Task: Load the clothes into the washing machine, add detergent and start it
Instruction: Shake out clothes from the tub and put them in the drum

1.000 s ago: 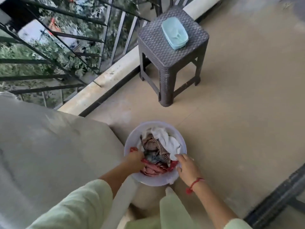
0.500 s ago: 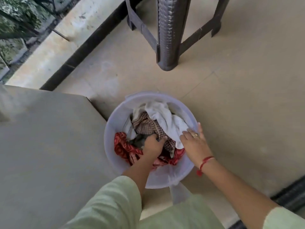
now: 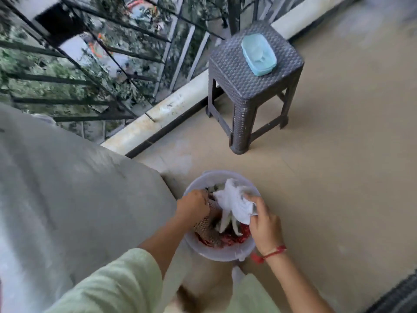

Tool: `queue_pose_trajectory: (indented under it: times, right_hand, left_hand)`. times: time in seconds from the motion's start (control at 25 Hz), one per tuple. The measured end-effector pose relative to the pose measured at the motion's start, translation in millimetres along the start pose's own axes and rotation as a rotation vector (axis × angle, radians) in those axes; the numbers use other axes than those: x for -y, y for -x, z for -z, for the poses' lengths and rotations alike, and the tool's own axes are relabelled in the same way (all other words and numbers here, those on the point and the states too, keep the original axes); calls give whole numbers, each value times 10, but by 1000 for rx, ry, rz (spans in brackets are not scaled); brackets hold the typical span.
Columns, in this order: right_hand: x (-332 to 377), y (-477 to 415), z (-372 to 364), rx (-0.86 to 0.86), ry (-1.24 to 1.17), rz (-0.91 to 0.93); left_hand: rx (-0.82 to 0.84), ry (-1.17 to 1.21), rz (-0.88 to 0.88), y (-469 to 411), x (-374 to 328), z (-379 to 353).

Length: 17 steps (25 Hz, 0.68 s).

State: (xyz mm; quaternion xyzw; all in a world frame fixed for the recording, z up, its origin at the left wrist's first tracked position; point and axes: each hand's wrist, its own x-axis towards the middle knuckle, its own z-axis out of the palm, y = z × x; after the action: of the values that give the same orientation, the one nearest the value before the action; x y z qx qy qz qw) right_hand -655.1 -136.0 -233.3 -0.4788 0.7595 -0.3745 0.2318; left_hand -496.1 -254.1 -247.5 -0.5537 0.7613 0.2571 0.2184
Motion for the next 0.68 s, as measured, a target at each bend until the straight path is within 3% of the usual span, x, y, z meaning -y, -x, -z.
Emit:
queue_pose_trajectory:
  times: [0.08,0.2,0.28,0.36,0.52,0.6,0.68]
  right_hand:
    - [461,-16,223,-59,-100,14]
    - [1149,-68,527,-142,-89,125]
    - [1638,-45,657,-191,-34,264]
    - [2088,-36,792,-189,-128,345]
    - [3032,-75,1053,-244,-383,549]
    - [3514,-21,1114,-309,-369,698]
    - [3931,83,1036,-325,-277,836]
  left_hand:
    - [64,-121,-64,309,-20,535]
    - [-50,-278,-142,892,-39,1443]
    - [-254,-330,-174,1425,18,2066]
    - [-469,-262,-211,1977,143,2553]
    - [-1019,1,-432,3006,659,3170]
    - [-1274,84,-514,3463,966,3318]
    - [-1404,345,-540,3818,1286,3378]
